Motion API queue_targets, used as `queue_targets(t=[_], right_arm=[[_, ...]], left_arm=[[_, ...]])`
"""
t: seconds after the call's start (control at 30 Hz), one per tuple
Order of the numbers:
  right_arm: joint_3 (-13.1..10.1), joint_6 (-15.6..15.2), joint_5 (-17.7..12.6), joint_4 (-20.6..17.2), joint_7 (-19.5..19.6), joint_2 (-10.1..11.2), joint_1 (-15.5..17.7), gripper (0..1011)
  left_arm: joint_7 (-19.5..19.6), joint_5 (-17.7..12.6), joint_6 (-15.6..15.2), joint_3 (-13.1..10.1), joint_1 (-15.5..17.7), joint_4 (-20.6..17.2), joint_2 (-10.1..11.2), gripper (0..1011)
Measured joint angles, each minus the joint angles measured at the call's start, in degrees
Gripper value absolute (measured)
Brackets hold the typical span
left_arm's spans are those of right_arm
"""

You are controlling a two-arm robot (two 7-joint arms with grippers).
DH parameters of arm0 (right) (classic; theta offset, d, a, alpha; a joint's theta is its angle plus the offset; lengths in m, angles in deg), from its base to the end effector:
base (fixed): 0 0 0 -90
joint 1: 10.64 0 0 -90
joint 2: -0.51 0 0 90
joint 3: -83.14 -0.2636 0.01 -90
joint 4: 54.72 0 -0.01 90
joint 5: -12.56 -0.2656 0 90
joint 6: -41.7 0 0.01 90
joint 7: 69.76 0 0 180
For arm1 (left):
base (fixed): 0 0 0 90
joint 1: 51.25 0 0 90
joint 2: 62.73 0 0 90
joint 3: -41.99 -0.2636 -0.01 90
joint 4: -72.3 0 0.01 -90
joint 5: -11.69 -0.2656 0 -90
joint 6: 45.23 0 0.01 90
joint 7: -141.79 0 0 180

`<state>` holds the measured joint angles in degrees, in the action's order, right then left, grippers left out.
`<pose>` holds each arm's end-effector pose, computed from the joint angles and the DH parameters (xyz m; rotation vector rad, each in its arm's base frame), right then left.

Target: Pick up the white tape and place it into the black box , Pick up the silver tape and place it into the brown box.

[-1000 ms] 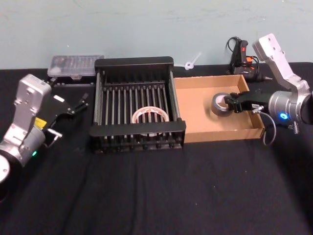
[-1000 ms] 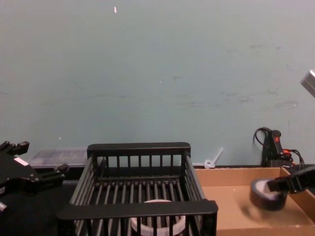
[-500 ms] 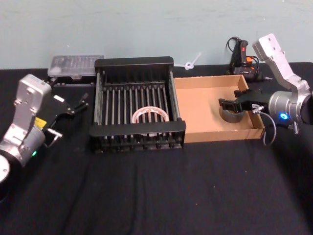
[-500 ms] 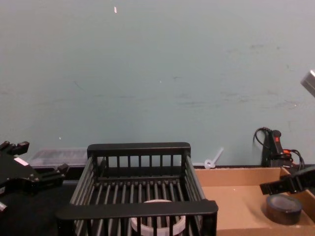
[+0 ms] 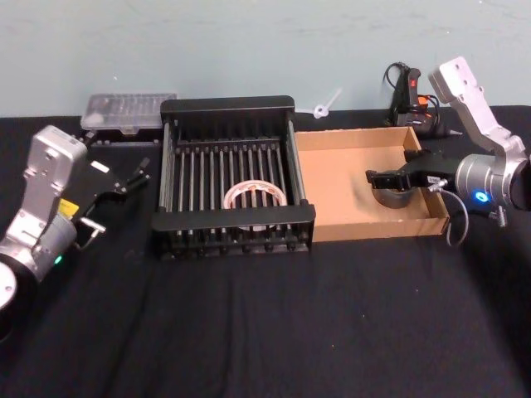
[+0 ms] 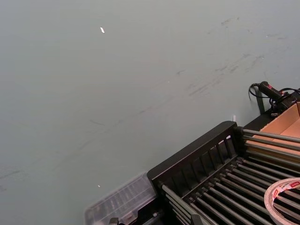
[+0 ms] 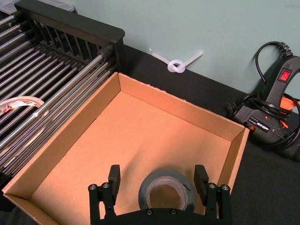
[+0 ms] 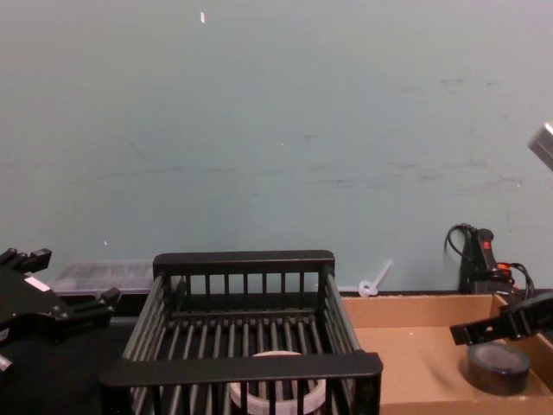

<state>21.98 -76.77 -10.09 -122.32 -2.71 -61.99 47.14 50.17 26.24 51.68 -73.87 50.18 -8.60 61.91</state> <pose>0.4021 -0.0642 -0.2154 -0.5442 0.2552 -0.9795 0.3129 0.0791 -0.2727 0.3043 -0.2850 1.2480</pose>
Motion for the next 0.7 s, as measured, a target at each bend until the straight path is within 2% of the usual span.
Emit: queue_targets(t=[0.27,0.43,0.57,0.67,0.7], right_arm=[[-0.33,0.17,0.03,-0.13,0.30,-0.06,0.23,1002],[-3.35,2.64,0.25,-2.37,4.01,-0.67,2.81,1002],[-5.92,7.48,1.40,-5.10,8.70,-1.39,6.00,1002],[-7.34,13.64,4.02,-7.39,13.55,-2.03,9.46,1002],[-7.34,13.64,4.02,-7.39,13.55,-2.03,9.46,1002]], left_arm=[[0.00,0.00,0.00,0.00,0.00,0.00,0.00,1001],[0.00,0.00,0.00,0.00,0.00,0.00,0.00,1001],[0.00,0.00,0.00,0.00,0.00,0.00,0.00,1001],[0.00,0.00,0.00,0.00,0.00,0.00,0.00,1002],[0.00,0.00,0.00,0.00,0.00,0.00,0.00,1001]])
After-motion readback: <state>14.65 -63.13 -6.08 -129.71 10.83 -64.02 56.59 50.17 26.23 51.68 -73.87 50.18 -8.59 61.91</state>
